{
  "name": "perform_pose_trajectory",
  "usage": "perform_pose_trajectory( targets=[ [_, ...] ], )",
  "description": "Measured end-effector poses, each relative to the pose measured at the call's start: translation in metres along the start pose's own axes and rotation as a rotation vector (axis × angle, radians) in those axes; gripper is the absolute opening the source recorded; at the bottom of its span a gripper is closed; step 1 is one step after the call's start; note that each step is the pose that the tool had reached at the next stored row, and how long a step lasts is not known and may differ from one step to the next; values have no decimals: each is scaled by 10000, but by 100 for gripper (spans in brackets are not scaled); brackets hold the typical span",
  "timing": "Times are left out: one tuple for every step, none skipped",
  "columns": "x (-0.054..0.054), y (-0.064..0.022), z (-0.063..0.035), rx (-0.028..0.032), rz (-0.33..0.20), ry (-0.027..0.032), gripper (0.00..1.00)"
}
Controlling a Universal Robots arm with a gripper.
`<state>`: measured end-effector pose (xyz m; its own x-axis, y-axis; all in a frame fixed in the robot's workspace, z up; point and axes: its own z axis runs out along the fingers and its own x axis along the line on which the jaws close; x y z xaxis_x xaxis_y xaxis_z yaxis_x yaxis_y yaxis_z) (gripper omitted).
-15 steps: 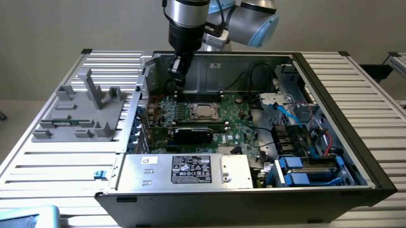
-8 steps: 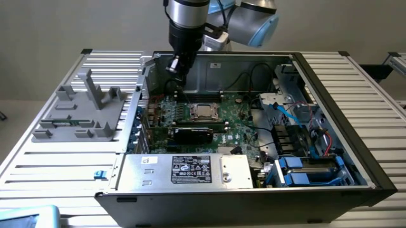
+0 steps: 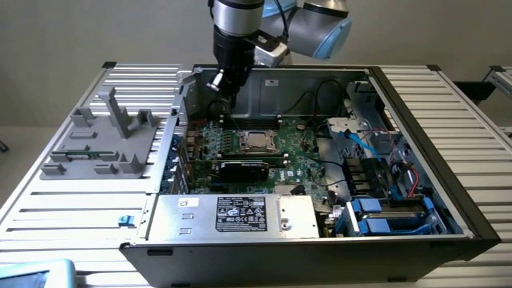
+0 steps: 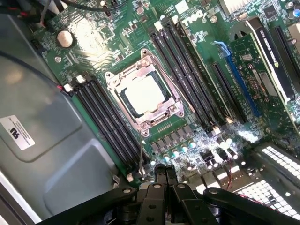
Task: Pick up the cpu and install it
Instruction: 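Install the first cpu locking lever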
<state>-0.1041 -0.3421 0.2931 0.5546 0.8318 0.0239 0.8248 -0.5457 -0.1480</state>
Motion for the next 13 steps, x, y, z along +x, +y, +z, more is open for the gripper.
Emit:
perform_pose_trajectory(
  targets=[
    [0,-1,1,-4,163,24,12],
    [0,0,1,-8,323,47,12],
    [0,0,1,-12,477,71,12],
    [0,0,2,-15,631,95,12],
    [0,0,2,-19,778,117,12],
    [0,0,2,-22,926,138,12],
    [0,0,3,-26,1082,162,12],
    [0,0,3,-30,1230,185,12],
    [0,0,3,-33,1376,207,12],
    [0,0,3,-37,1528,229,12],
    [0,0,3,-40,1675,250,12],
    [0,0,3,-44,1823,272,12],
    [-1,0,4,-48,1969,294,12]
  ],
)
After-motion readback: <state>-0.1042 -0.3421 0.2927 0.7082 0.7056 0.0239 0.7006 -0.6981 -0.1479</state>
